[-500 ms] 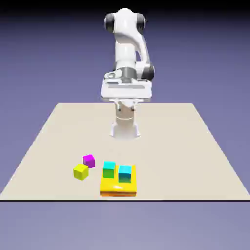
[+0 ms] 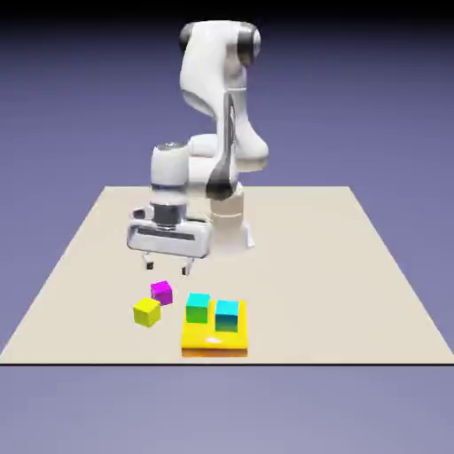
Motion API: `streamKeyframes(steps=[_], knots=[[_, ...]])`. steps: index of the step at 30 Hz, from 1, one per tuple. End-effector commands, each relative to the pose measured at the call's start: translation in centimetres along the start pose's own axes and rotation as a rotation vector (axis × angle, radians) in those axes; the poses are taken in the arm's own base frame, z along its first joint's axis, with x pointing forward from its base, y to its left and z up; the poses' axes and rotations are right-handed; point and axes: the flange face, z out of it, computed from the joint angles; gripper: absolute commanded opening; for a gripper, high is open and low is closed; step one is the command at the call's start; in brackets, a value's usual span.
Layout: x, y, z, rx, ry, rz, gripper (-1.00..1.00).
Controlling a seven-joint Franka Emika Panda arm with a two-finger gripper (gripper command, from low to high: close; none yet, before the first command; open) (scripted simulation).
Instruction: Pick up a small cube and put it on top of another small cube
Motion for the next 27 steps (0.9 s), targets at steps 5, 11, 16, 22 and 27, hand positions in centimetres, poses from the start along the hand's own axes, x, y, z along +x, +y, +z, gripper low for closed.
streamKeyframes(steps=[5, 11, 16, 22, 27], knots=[[2.9, 5.0, 5.9, -0.149, -0.101, 0.130, 0.00], [2.4, 5.8, 11.8, -0.148, -0.101, 0.130, 0.00], [2.5, 5.6, 10.5, -0.148, -0.101, 0.130, -1.00], [2.2, 6.3, 4.3, -0.151, -0.100, 0.080, -1.00], [-0.3, 9.2, 1.1, -0.148, -0.106, -0.040, -1.00]])
